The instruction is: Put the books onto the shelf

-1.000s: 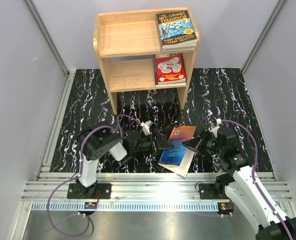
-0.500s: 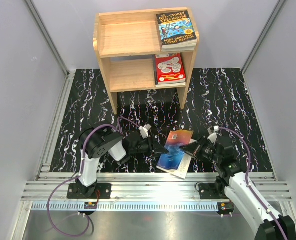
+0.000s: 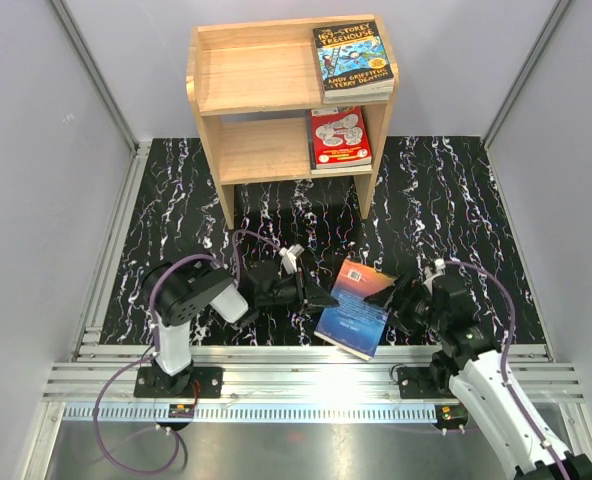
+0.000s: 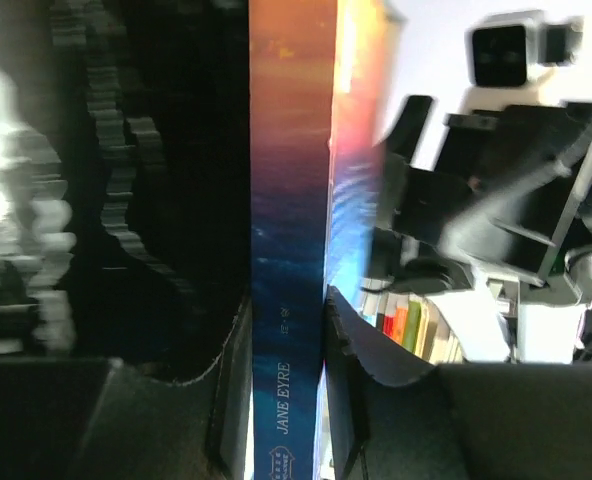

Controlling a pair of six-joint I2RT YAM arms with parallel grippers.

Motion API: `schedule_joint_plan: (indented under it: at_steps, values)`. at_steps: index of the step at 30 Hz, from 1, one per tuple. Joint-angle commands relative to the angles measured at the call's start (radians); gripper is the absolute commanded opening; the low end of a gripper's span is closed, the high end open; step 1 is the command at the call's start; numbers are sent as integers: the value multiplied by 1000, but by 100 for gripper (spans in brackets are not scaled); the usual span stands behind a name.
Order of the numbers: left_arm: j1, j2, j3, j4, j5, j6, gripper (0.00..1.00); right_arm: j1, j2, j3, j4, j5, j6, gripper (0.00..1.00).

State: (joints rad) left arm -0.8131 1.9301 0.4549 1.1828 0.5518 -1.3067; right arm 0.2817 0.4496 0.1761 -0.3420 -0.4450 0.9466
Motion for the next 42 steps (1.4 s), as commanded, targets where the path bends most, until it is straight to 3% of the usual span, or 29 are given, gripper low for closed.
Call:
schedule_joint_plan:
  at_steps: [1, 5, 6, 9, 13, 18, 26, 32, 38, 39, 42]
  values:
    - [-4, -164, 10, 249, 42, 69, 0, 7, -55, 208, -285, 184, -77, 91]
    - [-24, -368, 115, -257, -56, 294, 0, 7, -66, 358, -521, 311, -88, 97]
    - [-32, -414, 151, -516, -99, 408, 0, 7, -66, 379, -544, 331, -91, 97]
    - [-47, -551, 298, -835, -234, 559, 0, 5, -90, 447, -603, 342, -95, 97]
    - [-17, -629, 491, -1089, -337, 670, 0, 5, -140, 476, -618, 330, -78, 98]
    - [60, -622, 685, -1210, -337, 733, 0, 8, -161, 451, -606, 283, -58, 98]
    - [184, -548, 867, -1114, -188, 675, 0, 7, -177, 404, -604, 256, -69, 98]
    - [264, -513, 849, -932, -81, 530, 0, 7, -181, 387, -618, 256, -89, 98]
    - [362, -458, 765, -576, 58, 274, 0, 7, -173, 361, -603, 241, -98, 98]
    - [377, -447, 752, -433, 77, 223, 0, 7, -170, 356, -598, 235, -97, 98]
    - [425, -392, 726, -214, 132, 58, 0, 7, -167, 346, -582, 217, -97, 98]
